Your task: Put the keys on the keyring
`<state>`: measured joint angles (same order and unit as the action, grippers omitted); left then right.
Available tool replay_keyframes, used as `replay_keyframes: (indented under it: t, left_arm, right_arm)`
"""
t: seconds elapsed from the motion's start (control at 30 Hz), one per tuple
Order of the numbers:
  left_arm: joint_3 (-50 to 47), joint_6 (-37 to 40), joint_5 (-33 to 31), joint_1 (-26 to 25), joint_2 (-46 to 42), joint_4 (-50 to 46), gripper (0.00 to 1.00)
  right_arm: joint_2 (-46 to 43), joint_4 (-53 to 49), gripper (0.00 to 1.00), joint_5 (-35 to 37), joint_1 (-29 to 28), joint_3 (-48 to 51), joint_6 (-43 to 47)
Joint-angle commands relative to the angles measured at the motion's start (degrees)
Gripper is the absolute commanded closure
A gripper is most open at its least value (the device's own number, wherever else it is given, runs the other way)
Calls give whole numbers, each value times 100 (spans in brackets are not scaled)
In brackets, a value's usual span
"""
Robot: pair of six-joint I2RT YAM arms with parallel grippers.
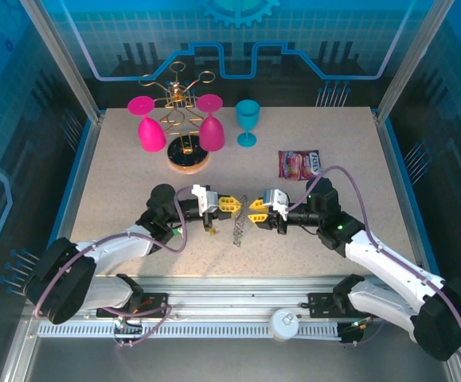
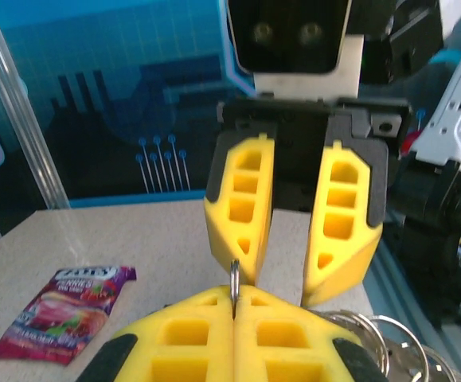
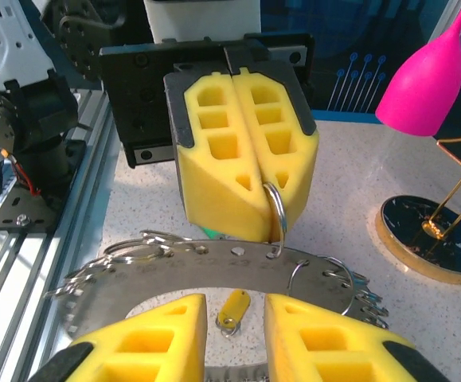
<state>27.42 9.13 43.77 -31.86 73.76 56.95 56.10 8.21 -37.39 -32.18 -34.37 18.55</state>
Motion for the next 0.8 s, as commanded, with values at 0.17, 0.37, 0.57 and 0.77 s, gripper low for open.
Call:
replay_keyframes:
  t: [0.17, 0.37, 0.57, 0.77]
  left_arm:
    - [-66, -746, 476, 44, 262, 1311, 100]
    - [-52, -781, 591, 39, 267, 1336, 100]
    - [-43, -763, 626, 45, 297, 1310, 100]
    - [-17, -798, 649, 42, 331, 1369, 100]
  right_arm:
    - [-74, 696, 74, -224, 4, 53, -357]
    - [-3, 960, 76, -232, -4, 18, -455]
    - [101, 1190, 77, -481, -58, -21, -616]
    - [216, 1240, 81, -538, -128, -78, -618]
